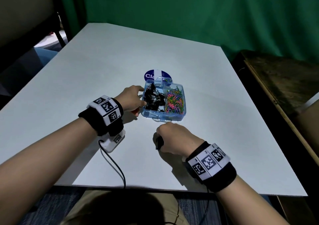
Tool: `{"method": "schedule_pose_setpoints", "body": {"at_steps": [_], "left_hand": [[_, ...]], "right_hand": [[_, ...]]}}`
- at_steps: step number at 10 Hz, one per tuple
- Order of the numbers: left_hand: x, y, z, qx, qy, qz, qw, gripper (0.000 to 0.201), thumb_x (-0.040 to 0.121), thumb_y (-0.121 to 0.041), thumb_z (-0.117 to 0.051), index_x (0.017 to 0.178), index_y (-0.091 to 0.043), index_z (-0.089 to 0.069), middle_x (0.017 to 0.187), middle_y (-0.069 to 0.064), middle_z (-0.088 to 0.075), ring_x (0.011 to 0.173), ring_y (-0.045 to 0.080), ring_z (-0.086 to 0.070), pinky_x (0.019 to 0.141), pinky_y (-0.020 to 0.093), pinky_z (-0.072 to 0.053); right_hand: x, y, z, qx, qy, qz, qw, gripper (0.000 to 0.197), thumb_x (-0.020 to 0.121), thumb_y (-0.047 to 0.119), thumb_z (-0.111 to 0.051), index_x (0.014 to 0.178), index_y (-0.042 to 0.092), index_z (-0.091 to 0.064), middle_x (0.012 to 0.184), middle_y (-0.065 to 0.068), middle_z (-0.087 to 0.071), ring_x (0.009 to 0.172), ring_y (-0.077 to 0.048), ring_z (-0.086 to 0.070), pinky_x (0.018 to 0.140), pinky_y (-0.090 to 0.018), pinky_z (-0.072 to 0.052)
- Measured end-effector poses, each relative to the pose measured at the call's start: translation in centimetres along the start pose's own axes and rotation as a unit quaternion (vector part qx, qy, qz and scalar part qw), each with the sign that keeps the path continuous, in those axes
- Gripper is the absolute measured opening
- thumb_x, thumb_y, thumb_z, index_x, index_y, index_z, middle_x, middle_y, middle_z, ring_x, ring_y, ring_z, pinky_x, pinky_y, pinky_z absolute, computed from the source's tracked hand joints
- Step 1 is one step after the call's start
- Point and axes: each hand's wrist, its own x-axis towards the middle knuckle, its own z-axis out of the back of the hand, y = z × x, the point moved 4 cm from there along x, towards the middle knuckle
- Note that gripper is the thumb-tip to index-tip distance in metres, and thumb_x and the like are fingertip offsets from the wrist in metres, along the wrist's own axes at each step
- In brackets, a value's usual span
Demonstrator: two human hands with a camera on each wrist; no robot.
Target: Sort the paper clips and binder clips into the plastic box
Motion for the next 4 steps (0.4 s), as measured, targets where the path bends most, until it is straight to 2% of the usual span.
{"method": "schedule_pose_setpoints", "body": {"at_steps": [1, 2, 3, 4], "left_hand": [[0.0, 0.1, 0.0, -0.010, -0.003, 0.000, 1.000, 0.052, 0.090, -0.008, -0.060, 0.138, -0.010, -0.039, 0.067, 0.011, -0.063, 0.039, 0.018, -0.060, 0.049, 0.033, -0.059], [0.1, 0.3, -0.2, -0.011, -0.008, -0.004, 1.000, 0.050, 0.090, -0.007, -0.059, 0.136, -0.010, -0.040, 0.063, 0.010, -0.063, 0.042, 0.021, -0.060, 0.051, 0.036, -0.060], [-0.1, 0.3, -0.3, -0.008, -0.011, -0.001, 1.000, 0.047, 0.090, -0.014, -0.061, 0.133, -0.007, -0.042, 0.070, 0.015, -0.066, 0.053, 0.031, -0.064, 0.059, 0.042, -0.060], [-0.2, 1.2, 0.5, 0.038, -0.034, 0.003, 0.999, 0.052, 0.088, -0.034, -0.063, 0.128, -0.006, -0.047, 0.103, 0.018, -0.068, 0.084, 0.032, -0.067, 0.069, 0.032, -0.052]], "right_hand": [[-0.2, 0.2, 2.5, 0.079, -0.050, 0.026, 0.995, 0.018, 0.076, 0.016, -0.066, 0.092, 0.012, -0.059, 0.091, -0.008, -0.063, 0.081, -0.027, -0.059, 0.061, -0.036, -0.049], [0.8, -0.4, 5.5, 0.098, -0.160, 0.012, 0.982, 0.025, 0.080, 0.017, -0.065, 0.103, 0.014, -0.058, 0.097, -0.007, -0.065, 0.087, -0.027, -0.062, 0.066, -0.034, -0.048], [2.3, -1.5, 7.7, 0.116, -0.242, -0.023, 0.963, 0.041, 0.084, 0.015, -0.064, 0.124, 0.014, -0.054, 0.117, -0.009, -0.063, 0.106, -0.029, -0.060, 0.079, -0.034, -0.049], [2.4, -2.8, 7.4, 0.143, -0.250, -0.059, 0.956, 0.054, 0.084, 0.019, -0.065, 0.135, 0.016, -0.047, 0.129, -0.009, -0.056, 0.116, -0.029, -0.055, 0.089, -0.037, -0.048]]}}
